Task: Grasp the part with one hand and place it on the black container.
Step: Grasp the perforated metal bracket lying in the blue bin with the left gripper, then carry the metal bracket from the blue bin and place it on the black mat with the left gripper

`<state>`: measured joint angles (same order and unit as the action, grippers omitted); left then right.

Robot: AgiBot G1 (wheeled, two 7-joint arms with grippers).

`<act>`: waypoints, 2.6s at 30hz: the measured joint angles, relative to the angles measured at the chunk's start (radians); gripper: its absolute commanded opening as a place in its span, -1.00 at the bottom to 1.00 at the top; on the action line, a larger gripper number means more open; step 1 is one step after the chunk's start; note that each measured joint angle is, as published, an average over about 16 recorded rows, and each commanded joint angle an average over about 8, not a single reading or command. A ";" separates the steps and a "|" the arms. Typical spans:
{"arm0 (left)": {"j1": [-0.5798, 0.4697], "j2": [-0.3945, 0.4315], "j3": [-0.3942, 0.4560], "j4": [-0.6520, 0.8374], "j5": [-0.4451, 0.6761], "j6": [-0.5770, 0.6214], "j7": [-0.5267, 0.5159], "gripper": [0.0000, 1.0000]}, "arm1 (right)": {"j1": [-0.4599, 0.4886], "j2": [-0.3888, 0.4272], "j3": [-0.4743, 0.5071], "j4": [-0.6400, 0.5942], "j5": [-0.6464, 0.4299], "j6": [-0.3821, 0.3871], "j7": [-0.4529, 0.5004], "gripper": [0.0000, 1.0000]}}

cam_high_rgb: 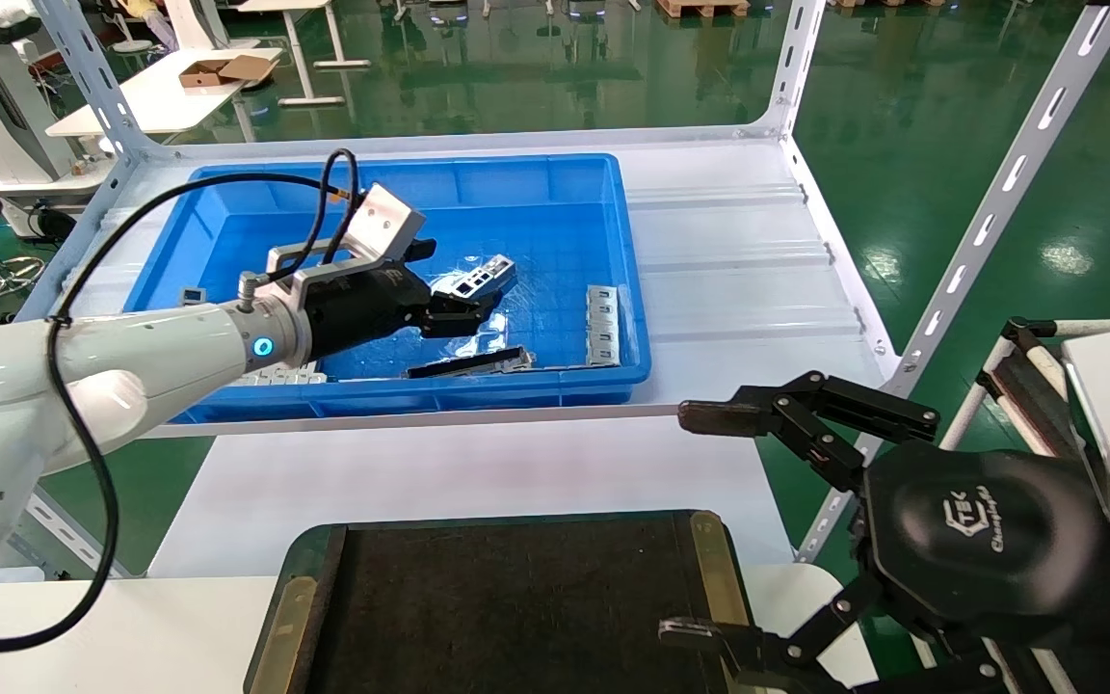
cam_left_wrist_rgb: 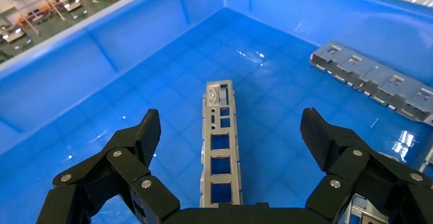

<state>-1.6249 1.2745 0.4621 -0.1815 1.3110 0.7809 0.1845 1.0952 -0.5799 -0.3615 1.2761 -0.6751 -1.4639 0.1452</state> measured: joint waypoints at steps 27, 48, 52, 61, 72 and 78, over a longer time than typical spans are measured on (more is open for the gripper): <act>-0.034 0.050 -0.017 0.157 -0.024 -0.054 0.078 -1.00 | 0.000 0.000 0.000 0.000 0.000 0.000 0.000 -1.00; -0.023 0.048 -0.020 0.171 -0.028 -0.064 0.081 -1.00 | 0.000 0.000 -0.001 0.000 0.000 0.000 0.000 -1.00; -0.025 0.044 -0.023 0.168 -0.033 -0.054 0.081 -1.00 | 0.000 0.000 -0.001 0.000 0.001 0.000 0.000 -1.00; -0.040 0.019 -0.037 0.153 -0.055 0.009 0.088 -1.00 | 0.000 0.000 -0.001 0.000 0.001 0.000 0.000 -1.00; -0.053 -0.049 -0.075 0.112 -0.112 0.209 0.119 -1.00 | 0.000 0.000 -0.001 0.000 0.001 0.000 -0.001 -1.00; -0.048 -0.093 -0.097 0.076 -0.148 0.355 0.132 -1.00 | 0.000 0.000 -0.001 0.000 0.001 0.000 -0.001 -1.00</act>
<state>-1.6732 1.1813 0.3655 -0.1051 1.1627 1.1358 0.3162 1.0955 -0.5795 -0.3626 1.2761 -0.6743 -1.4635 0.1446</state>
